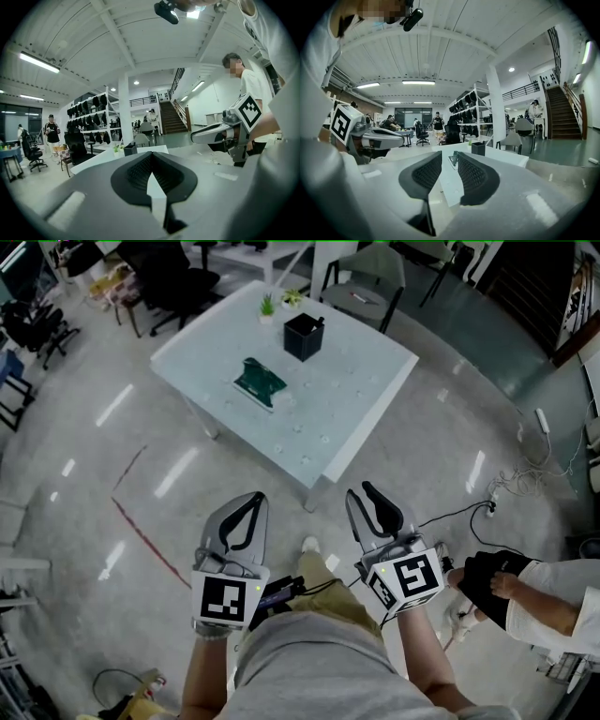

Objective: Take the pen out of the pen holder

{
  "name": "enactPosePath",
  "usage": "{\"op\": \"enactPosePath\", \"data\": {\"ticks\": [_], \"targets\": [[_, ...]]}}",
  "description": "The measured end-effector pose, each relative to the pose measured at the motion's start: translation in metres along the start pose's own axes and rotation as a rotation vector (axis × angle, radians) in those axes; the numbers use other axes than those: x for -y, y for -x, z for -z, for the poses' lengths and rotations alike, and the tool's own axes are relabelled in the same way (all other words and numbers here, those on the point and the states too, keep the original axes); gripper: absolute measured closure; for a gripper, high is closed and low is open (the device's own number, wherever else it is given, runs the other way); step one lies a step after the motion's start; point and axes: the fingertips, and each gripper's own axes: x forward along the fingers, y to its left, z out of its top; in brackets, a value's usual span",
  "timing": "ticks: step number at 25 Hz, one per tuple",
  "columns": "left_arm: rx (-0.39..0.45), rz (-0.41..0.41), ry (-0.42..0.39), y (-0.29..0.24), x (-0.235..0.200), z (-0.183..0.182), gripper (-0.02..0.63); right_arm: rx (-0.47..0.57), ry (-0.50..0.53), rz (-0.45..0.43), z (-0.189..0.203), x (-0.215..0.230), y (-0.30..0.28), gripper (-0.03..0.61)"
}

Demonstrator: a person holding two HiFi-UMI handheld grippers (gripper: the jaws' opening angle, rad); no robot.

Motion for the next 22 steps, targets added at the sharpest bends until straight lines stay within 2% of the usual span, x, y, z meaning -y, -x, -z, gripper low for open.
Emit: {"op": "enactPosePath", "data": {"ticks": [13, 22], "targets": [[-0.029, -0.067, 0.012, -0.079, -0.029, -0.013, 0.600, -0.002, -0.005, -0.061, -0.021, 0.068, -0.070, 0.468], [-0.029, -0.113, 0.017, -0.118, -0.039, -0.022, 0.600, 0.003, 0.001, -0.107, -0.029, 0.100, -0.100, 0.468]]}}
